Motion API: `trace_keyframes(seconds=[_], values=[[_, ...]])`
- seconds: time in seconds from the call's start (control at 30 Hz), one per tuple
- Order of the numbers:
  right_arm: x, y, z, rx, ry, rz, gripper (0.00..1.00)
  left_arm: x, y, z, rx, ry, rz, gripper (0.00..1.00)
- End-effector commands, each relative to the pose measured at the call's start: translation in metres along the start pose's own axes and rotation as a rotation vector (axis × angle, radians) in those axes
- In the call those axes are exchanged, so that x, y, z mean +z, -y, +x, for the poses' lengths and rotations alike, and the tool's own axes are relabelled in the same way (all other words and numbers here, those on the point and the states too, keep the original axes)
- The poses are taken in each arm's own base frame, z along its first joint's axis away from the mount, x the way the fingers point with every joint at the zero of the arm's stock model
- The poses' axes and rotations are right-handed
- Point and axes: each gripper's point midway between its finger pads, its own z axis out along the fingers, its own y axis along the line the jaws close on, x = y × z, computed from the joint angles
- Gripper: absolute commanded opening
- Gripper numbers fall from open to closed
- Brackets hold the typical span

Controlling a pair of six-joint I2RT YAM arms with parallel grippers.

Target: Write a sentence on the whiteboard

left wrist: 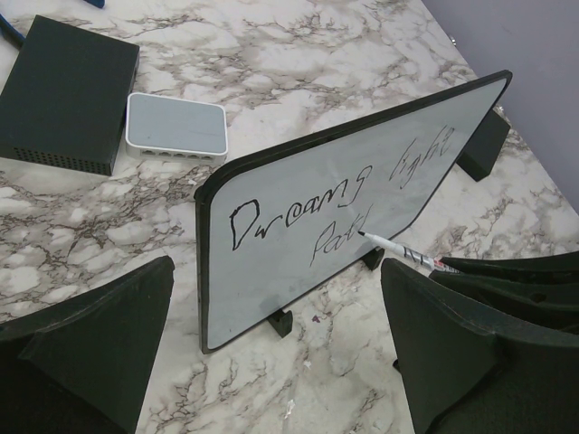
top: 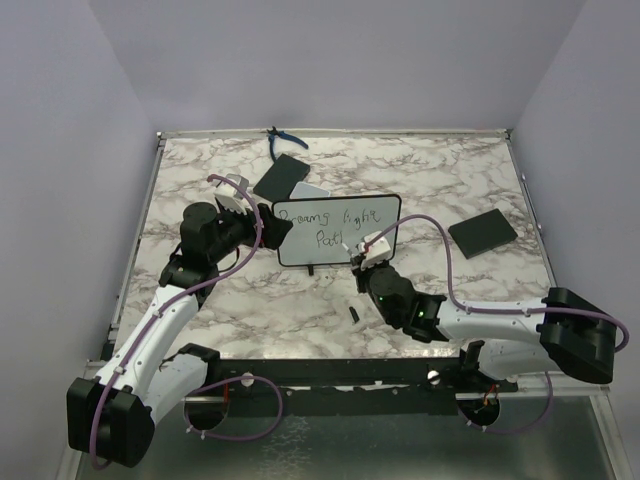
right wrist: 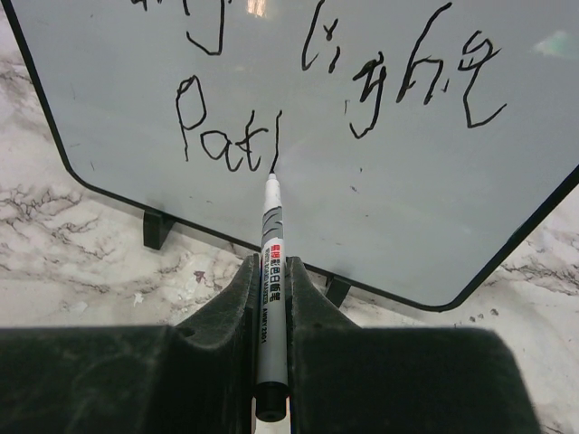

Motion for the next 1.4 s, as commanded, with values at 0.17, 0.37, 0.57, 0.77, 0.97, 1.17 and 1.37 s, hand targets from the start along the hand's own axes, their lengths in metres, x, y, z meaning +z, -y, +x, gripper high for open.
trace_keyframes(seconds=[0.17, 0.37, 0.57, 0.77, 0.97, 1.17, 1.37], values=[[0.001, 0.004, 0.019, -0.010, -0.046, 0.024, 0.01, -0.002, 0.000, -0.004, 0.015, 0.014, -0.001, 0.97], [-0.001, 0.008, 0.006, -0.004, -0.007, 0.035, 0.01, -0.002, 0.000, -0.004, 0.016, 0.015, -0.001, 0.97], [-0.001, 0.009, -0.009, 0.002, 0.036, 0.037, 0.00, -0.002, -0.001, -0.003, 0.015, 0.013, -0.001, 0.97], [-0.002, 0.012, -0.013, -0.004, 0.049, 0.050, 0.01, -0.002, 0.000, -0.004, 0.015, 0.014, 0.000, 0.97], [-0.004, 0.019, -0.010, 0.000, 0.042, 0.081, 0.00, -0.002, 0.000, -0.004, 0.016, 0.014, -0.001, 0.97], [-0.006, 0.022, -0.004, 0.004, 0.023, 0.090, 0.01, -0.003, 0.000, -0.004, 0.017, 0.016, -0.001, 0.97], [-0.006, 0.021, 0.009, 0.008, -0.012, 0.088, 0.01, -0.003, 0.000, -0.004, 0.016, 0.016, -0.002, 0.97]])
